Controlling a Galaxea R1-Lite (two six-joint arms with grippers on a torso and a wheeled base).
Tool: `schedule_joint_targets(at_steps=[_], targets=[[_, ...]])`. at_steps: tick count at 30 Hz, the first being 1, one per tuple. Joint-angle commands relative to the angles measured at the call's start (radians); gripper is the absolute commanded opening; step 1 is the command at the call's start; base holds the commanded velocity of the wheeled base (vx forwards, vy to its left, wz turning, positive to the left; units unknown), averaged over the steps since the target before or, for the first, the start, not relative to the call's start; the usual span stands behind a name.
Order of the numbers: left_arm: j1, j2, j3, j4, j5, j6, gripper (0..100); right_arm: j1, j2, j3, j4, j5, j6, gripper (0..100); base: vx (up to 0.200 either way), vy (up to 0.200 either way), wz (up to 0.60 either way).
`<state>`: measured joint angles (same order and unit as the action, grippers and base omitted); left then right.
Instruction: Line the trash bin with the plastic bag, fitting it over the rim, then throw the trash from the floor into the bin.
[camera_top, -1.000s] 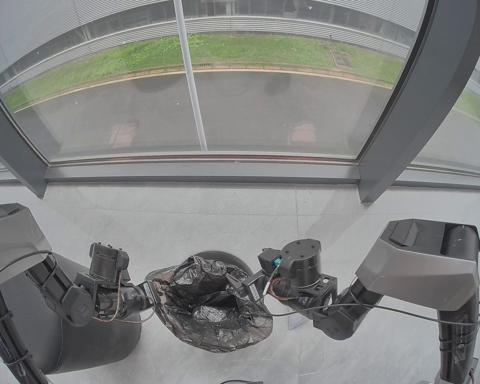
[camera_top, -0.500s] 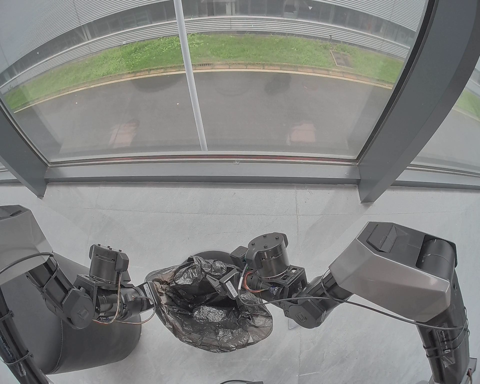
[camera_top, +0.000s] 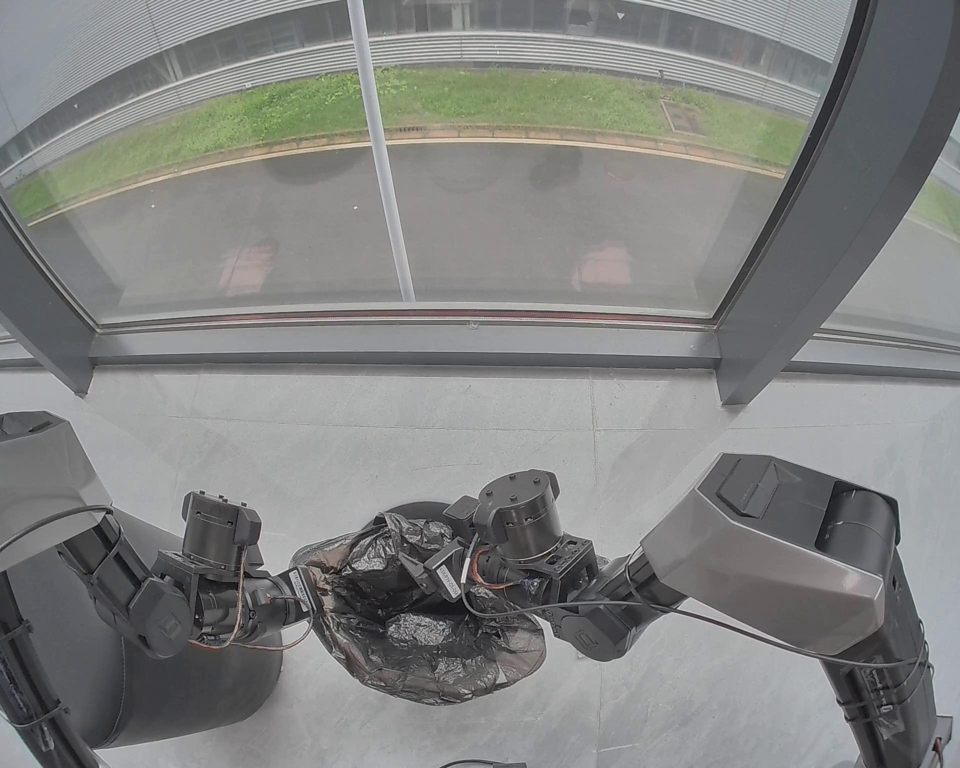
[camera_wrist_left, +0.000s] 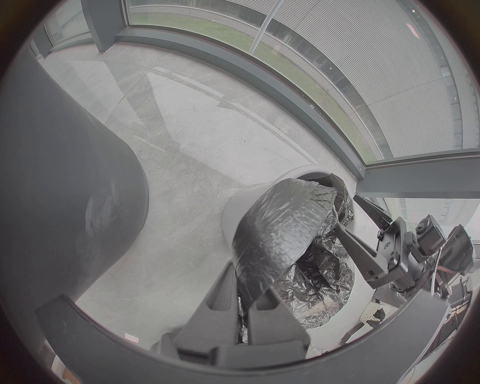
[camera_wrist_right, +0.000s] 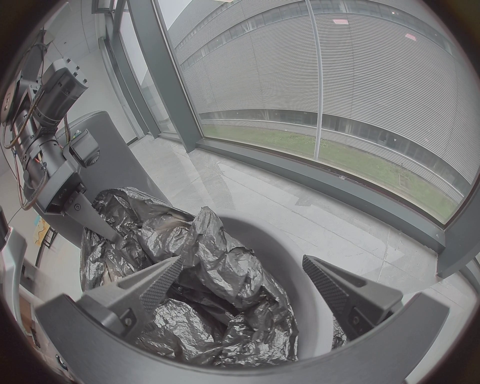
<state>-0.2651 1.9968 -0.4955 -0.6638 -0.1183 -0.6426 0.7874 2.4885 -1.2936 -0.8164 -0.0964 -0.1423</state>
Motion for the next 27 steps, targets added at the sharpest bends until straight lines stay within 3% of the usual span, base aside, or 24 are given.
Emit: schedule_joint_targets(at_steps=[1, 20, 21, 27], targets=[[0.0, 0.004, -0.001, 0.0, 0.0, -0.002, 0, 0.016, -0.005, 0.0, 0.002, 0.0, 0.001, 100, 0.0, 0.0, 0.0], [-0.008, 0.0, -0.003, -0.002, 0.0, -0.002, 0, 0.01, 0.07, -0.047, -0.001, 0.001, 0.001, 100, 0.0, 0.0, 0.0], [-0.008, 0.0, -0.003, -0.002, 0.0, -0.002, 0, 0.01, 0.069, -0.047, -0.003, 0.001, 0.001, 0, 0.0, 0.0, 0.0], [-0.008, 0.002, -0.001, -0.002, -0.001, -0.003, 0, 0.004, 0.066, -0.046, -0.004, 0.001, 0.001, 0, 0.0, 0.0, 0.0]])
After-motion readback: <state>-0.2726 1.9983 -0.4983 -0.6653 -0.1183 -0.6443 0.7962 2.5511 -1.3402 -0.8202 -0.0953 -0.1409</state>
